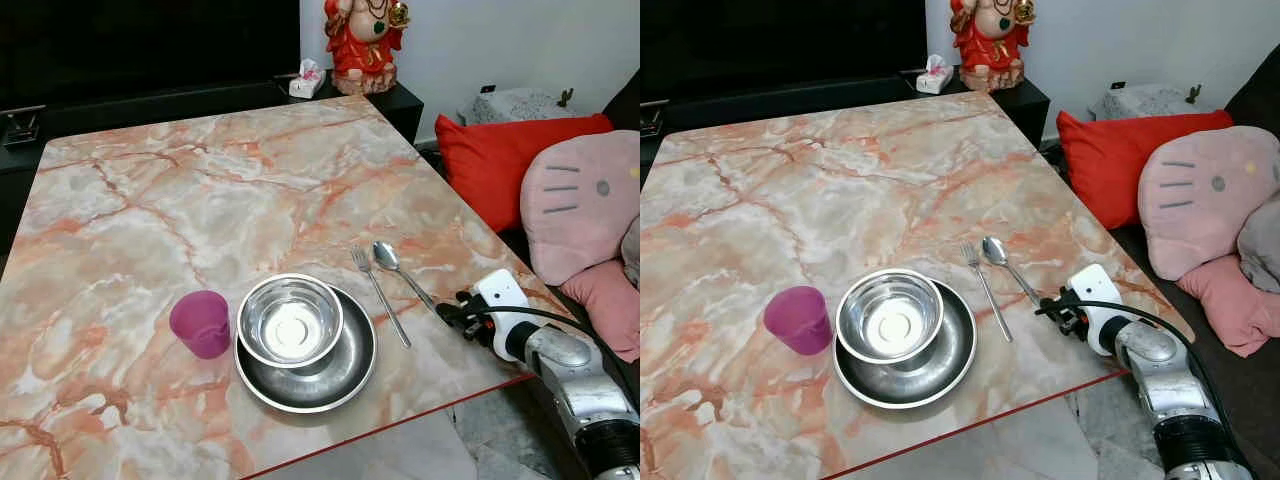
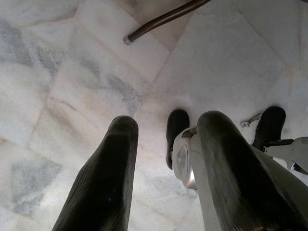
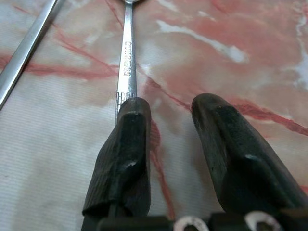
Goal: Setting the table
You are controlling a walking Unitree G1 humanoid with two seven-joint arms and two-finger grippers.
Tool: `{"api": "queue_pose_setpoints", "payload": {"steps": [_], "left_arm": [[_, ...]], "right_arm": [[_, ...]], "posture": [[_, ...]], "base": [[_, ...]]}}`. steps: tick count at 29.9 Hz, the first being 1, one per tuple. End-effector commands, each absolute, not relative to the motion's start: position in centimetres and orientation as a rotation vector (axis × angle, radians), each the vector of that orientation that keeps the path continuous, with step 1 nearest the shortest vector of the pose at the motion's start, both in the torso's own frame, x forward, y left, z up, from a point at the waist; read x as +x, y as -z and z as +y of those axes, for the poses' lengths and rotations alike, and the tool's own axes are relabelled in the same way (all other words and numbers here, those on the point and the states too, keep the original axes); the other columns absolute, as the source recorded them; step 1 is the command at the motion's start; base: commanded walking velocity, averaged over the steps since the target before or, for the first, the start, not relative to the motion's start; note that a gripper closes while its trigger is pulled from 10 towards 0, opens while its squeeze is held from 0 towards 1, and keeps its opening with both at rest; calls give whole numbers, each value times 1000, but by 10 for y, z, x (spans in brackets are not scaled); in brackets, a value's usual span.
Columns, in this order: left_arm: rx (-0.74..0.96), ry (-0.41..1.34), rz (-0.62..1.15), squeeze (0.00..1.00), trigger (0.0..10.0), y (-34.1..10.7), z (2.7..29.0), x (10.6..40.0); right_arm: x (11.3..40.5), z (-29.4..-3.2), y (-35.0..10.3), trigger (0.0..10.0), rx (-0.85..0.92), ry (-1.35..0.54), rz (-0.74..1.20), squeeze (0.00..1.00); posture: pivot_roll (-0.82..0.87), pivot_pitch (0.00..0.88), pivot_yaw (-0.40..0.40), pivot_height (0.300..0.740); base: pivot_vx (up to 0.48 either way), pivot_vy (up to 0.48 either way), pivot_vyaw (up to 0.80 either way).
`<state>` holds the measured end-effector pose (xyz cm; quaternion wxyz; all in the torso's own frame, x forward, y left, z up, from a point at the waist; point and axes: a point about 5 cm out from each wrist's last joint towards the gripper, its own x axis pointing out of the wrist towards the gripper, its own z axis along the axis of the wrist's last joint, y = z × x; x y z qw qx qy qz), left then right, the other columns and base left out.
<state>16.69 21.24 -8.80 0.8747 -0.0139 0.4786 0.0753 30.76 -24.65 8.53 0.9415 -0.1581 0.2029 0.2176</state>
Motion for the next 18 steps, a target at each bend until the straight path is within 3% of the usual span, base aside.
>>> {"api": "queue_pose_setpoints", "payload": {"steps": [1,18], "left_arm": [[-16,-155,987,0,10000,86,216,169],[-15,-154,987,0,10000,86,216,169]], "right_arm": [[306,-247,-87,10000,-344,-455,417,0],[306,-243,-90,10000,-337,-472,404,0]], "posture": [[46,26,7,740],[46,26,7,740]], "base": [[0,0,0],[0,0,0]]}}
